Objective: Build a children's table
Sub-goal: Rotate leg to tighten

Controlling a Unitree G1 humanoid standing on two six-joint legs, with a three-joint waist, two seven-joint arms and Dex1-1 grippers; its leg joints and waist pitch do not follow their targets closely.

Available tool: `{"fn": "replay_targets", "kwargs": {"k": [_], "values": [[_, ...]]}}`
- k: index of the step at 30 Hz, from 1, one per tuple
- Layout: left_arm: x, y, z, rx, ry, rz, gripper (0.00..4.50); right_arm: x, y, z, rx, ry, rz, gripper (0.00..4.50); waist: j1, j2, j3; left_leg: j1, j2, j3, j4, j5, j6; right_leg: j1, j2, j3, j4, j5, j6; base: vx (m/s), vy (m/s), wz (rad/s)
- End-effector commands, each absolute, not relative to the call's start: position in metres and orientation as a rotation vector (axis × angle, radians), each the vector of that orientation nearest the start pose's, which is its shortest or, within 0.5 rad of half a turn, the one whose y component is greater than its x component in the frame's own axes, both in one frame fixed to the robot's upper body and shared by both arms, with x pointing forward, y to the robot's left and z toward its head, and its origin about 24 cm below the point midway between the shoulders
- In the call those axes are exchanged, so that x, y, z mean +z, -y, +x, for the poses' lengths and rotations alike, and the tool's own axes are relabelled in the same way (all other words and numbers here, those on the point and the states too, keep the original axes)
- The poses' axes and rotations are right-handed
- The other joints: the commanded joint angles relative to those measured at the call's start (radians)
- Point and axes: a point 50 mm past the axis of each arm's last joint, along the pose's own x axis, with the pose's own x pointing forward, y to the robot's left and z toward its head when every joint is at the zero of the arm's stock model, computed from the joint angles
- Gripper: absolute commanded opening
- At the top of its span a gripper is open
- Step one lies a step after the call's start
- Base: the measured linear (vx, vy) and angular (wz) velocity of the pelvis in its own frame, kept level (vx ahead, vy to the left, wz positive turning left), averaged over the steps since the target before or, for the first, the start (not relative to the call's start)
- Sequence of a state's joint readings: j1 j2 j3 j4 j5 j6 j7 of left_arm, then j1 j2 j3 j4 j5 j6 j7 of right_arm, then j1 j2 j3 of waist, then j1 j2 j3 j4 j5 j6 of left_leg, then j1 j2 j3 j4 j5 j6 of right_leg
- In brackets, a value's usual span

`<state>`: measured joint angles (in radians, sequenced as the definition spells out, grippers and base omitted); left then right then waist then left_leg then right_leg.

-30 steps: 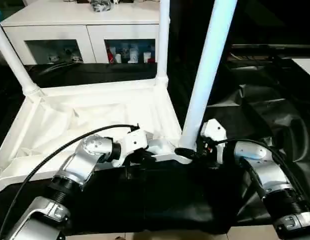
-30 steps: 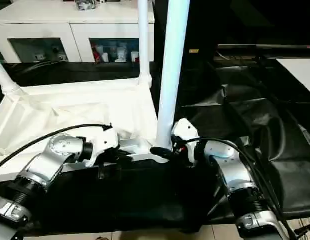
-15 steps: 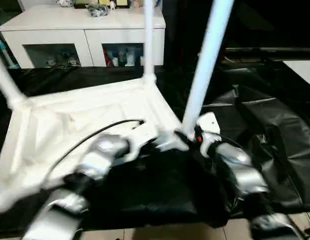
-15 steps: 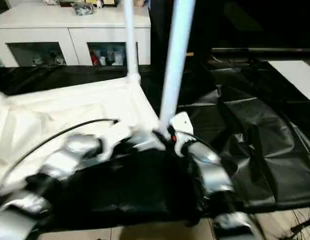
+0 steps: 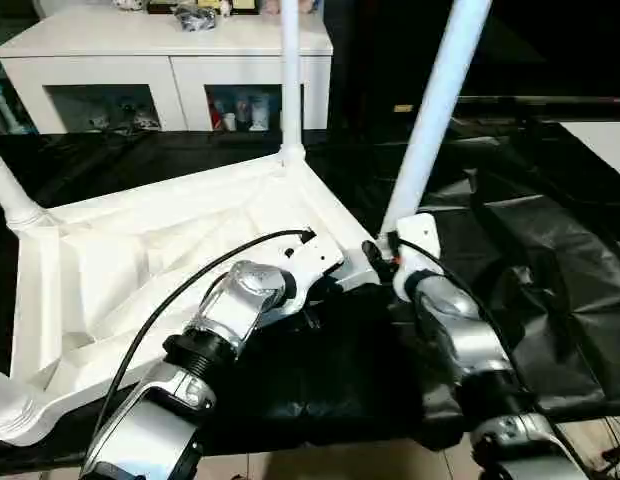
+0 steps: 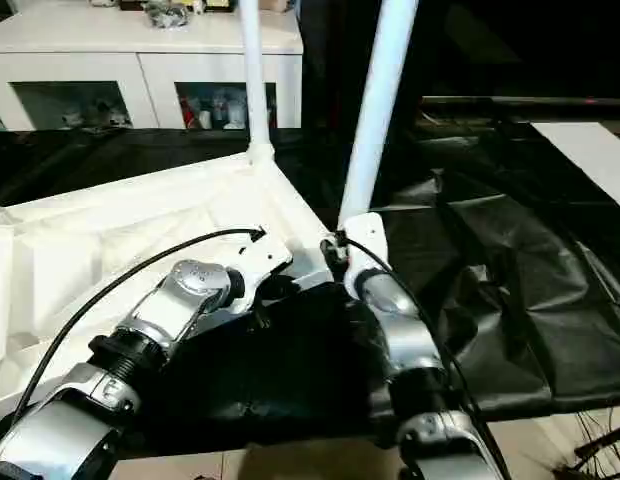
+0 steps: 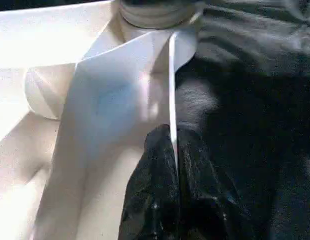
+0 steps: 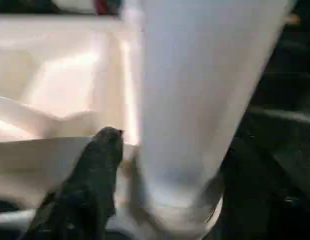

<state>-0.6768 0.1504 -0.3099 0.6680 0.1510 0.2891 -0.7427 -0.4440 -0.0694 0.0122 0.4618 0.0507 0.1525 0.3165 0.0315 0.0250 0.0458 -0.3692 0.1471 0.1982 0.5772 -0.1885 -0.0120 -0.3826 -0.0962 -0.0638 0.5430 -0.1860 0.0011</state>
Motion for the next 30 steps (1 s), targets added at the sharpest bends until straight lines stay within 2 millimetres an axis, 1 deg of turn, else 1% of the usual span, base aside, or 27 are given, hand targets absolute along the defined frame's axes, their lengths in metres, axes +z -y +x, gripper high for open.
{"fn": "replay_targets", "kwargs": {"k": [1,2,3,4,5,6,7,8,9,10,11,12,13,14,15,16,17,18,19,20,22,23,24,27,28,29,30], "values": [[0.038,-0.078,0.335,-0.978,-0.483,0.470,0.00,0.055,0.103,0.326,0.550,-0.156,-0.004,3.56,0.003,-0.010,-0.049,0.003,0.083,-0.058,-0.102,-0.395,-0.007,0.030,-0.079,0.041,-0.058,-0.352,-0.134,0.000,0.000,0.00],[0.038,-0.078,0.335,-0.978,-0.483,0.470,0.00,0.055,0.103,0.326,0.550,-0.156,-0.004,3.56,0.005,-0.010,-0.049,0.008,0.083,-0.055,-0.100,-0.388,-0.002,0.026,-0.079,0.042,-0.060,-0.352,-0.139,0.000,0.000,0.00],[0.042,-0.082,0.328,-1.073,-0.464,0.487,0.00,0.063,0.115,0.318,0.709,-0.141,-0.059,3.56,0.009,-0.011,-0.049,0.022,0.082,-0.046,-0.092,-0.388,0.002,0.014,-0.079,0.045,-0.065,-0.369,-0.153,0.000,0.000,0.00],[0.043,-0.083,0.326,-1.110,-0.459,0.491,0.00,0.065,0.119,0.314,0.770,-0.142,-0.084,3.56,0.016,-0.016,-0.048,0.019,0.084,-0.045,-0.089,-0.368,0.018,0.023,-0.081,0.046,-0.064,-0.374,-0.156,0.000,0.000,0.00],[0.044,-0.086,0.322,-1.151,-0.456,0.503,0.00,0.067,0.126,0.309,0.844,-0.150,-0.118,3.56,0.022,-0.012,-0.049,0.015,0.087,-0.044,-0.088,-0.334,0.035,0.029,-0.082,0.047,-0.060,-0.351,-0.159,0.000,0.000,0.00],[0.045,-0.088,0.320,-1.173,-0.455,0.509,0.00,0.067,0.131,0.306,0.883,-0.158,-0.136,3.56,0.021,-0.012,-0.050,0.012,0.088,-0.043,-0.087,-0.323,0.042,0.027,-0.080,0.048,-0.057,-0.341,-0.161,0.061,-0.028,0.01],[0.046,-0.091,0.319,-1.190,-0.462,0.512,0.00,0.068,0.137,0.302,0.928,-0.159,-0.161,3.56,0.023,-0.007,-0.052,0.014,0.089,-0.042,-0.086,-0.306,0.046,0.025,-0.076,0.047,-0.053,-0.314,-0.173,0.061,-0.028,0.01],[0.046,-0.094,0.317,-1.207,-0.466,0.516,0.00,0.068,0.142,0.299,0.960,-0.164,-0.180,3.56,0.022,-0.009,-0.054,0.015,0.088,-0.040,-0.083,-0.298,0.048,0.024,-0.073,0.047,-0.051,-0.295,-0.181,0.069,-0.036,0.03],[0.047,-0.098,0.315,-1.237,-0.459,0.523,0.00,0.069,0.148,0.296,1.000,-0.187,-0.175,3.56,0.024,-0.006,-0.055,0.015,0.086,-0.037,-0.078,-0.274,0.057,0.023,-0.074,0.049,-0.044,-0.250,-0.206,0.072,-0.042,0.06],[0.047,-0.099,0.314,-1.244,-0.459,0.521,0.00,0.068,0.150,0.294,1.013,-0.194,-0.176,3.56,0.028,-0.008,-0.058,0.016,0.085,-0.035,-0.074,-0.258,0.062,0.025,-0.073,0.049,-0.042,-0.222,-0.216,0.072,-0.042,0.06],[0.048,-0.100,0.313,-1.252,-0.460,0.517,0.00,0.068,0.151,0.293,1.029,-0.204,-0.178,3.56,0.028,-0.009,-0.060,0.012,0.085,-0.033,-0.069,-0.222,0.077,0.028,-0.072,0.049,-0.032,-0.164,-0.240,0.073,-0.045,0.03],[0.049,-0.102,0.312,-1.272,-0.455,0.512,0.00,0.068,0.154,0.291,1.060,-0.214,-0.194,3.56,0.032,-0.009,-0.066,0.008,0.085,-0.033,-0.063,-0.162,0.092,0.034,-0.071,0.046,-0.019,-0.087,-0.262,0.064,-0.046,-0.01],[0.049,-0.104,0.310,-1.289,-0.459,0.507,0.00,0.068,0.156,0.289,1.080,-0.226,-0.196,3.56,0.035,-0.008,-0.071,0.004,0.082,-0.031,-0.055,-0.097,0.113,0.036,-0.069,0.045,-0.006,0.004,-0.284,0.064,-0.046,-0.01],[0.050,-0.107,0.307,-1.328,-0.459,0.505,0.00,0.068,0.159,0.285,1.118,-0.248,-0.205,3.56,0.039,-0.013,-0.071,0.002,0.079,-0.027,-0.047,-0.065,0.132,0.035,-0.066,0.045,0.003,0.070,-0.301,0.000,0.000,0.00],[0.051,-0.109,0.305,-1.352,-0.457,0.505,0.00,0.067,0.160,0.284,1.137,-0.262,-0.209,3.56,0.042,-0.012,-0.070,0.002,0.081,-0.028,-0.047,-0.058,0.142,0.036,-0.067,0.044,0.004,0.081,-0.307,0.000,0.000,0.00],[0.052,-0.111,0.303,-1.365,-0.460,0.502,0.00,0.067,0.161,0.283,1.153,-0.274,-0.208,3.56,0.047,-0.008,-0.068,0.001,0.082,-0.026,-0.047,-0.062,0.150,0.036,-0.066,0.041,0.004,0.066,-0.308,0.000,0.000,0.00],[0.054,-0.113,0.302,-1.381,-0.458,0.500,0.00,0.066,0.161,0.282,1.162,-0.282,-0.217,3.56,0.050,-0.006,-0.067,0.002,0.086,-0.027,-0.048,-0.072,0.148,0.036,-0.066,0.039,0.003,0.032,-0.305,0.000,0.000,0.00],[0.055,-0.115,0.301,-1.393,-0.458,0.498,0.00,0.065,0.161,0.283,1.170,-0.289,-0.222,3.56,0.050,-0.007,-0.066,0.001,0.086,-0.027,-0.049,-0.078,0.143,0.036,-0.064,0.038,0.001,0.011,-0.301,0.000,0.000,0.00],[0.055,-0.115,0.300,-1.397,-0.457,0.500,0.00,0.063,0.160,0.283,1.173,-0.290,-0.226,3.56,0.053,-0.008,-0.064,0.005,0.089,-0.027,-0.052,-0.106,0.126,0.033,-0.064,0.038,-0.004,-0.045,-0.294,0.000,0.000,0.00],[0.056,-0.116,0.300,-1.398,-0.457,0.498,0.00,0.062,0.159,0.284,1.173,-0.289,-0.235,3.56,0.053,-0.006,-0.062,0.007,0.089,-0.027,-0.054,-0.120,0.114,0.032,-0.064,0.038,-0.008,-0.074,-0.290,0.000,0.000,0.00],[0.056,-0.116,0.300,-1.400,-0.458,0.497,0.00,0.062,0.158,0.285,1.173,-0.289,-0.241,3.56,0.055,-0.005,-0.058,0.015,0.091,-0.027,-0.060,-0.187,0.065,0.026,-0.063,0.041,-0.018,-0.175,-0.270,0.000,0.000,0.00],[0.056,-0.117,0.300,-1.399,-0.457,0.497,0.00,0.062,0.157,0.286,1.171,-0.284,-0.235,3.56,0.057,-0.002,-0.057,0.016,0.090,-0.028,-0.061,-0.200,0.055,0.025,-0.063,0.042,-0.020,-0.193,-0.264,0.000,0.000,0.00],[0.056,-0.117,0.300,-1.398,-0.457,0.498,0.00,0.062,0.155,0.288,1.169,-0.275,-0.226,3.56,0.056,-0.002,-0.056,0.017,0.091,-0.028,-0.065,-0.222,0.037,0.024,-0.061,0.042,-0.021,-0.215,-0.257,0.000,0.000,0.00],[0.057,-0.117,0.300,-1.401,-0.458,0.497,0.00,0.063,0.152,0.289,1.174,-0.266,-0.203,3.56,0.056,0.000,-0.057,0.019,0.093,-0.031,-0.067,-0.237,0.015,0.024,-0.061,0.043,-0.017,-0.198,-0.252,0.000,0.000,0.00],[0.056,-0.117,0.299,-1.405,-0.460,0.499,0.00,0.062,0.150,0.290,1.179,-0.268,-0.202,3.56,0.057,0.001,-0.058,0.021,0.092,-0.030,-0.066,-0.235,0.013,0.023,-0.060,0.044,-0.015,-0.178,-0.255,0.000,0.000,0.00],[0.056,-0.117,0.299,-1.408,-0.463,0.501,0.00,0.061,0.149,0.290,1.184,-0.272,-0.203,3.56,0.056,0.003,-0.059,0.018,0.091,-0.029,-0.066,-0.229,0.013,0.025,-0.061,0.044,-0.014,-0.157,-0.258,0.000,0.000,0.00],[0.056,-0.117,0.298,-1.410,-0.465,0.502,0.00,0.059,0.148,0.289,1.191,-0.279,-0.207,3.56,0.056,0.002,-0.060,0.016,0.090,-0.029,-0.065,-0.222,0.014,0.027,-0.061,0.044,-0.012,-0.147,-0.259,0.000,0.000,0.00]]}}
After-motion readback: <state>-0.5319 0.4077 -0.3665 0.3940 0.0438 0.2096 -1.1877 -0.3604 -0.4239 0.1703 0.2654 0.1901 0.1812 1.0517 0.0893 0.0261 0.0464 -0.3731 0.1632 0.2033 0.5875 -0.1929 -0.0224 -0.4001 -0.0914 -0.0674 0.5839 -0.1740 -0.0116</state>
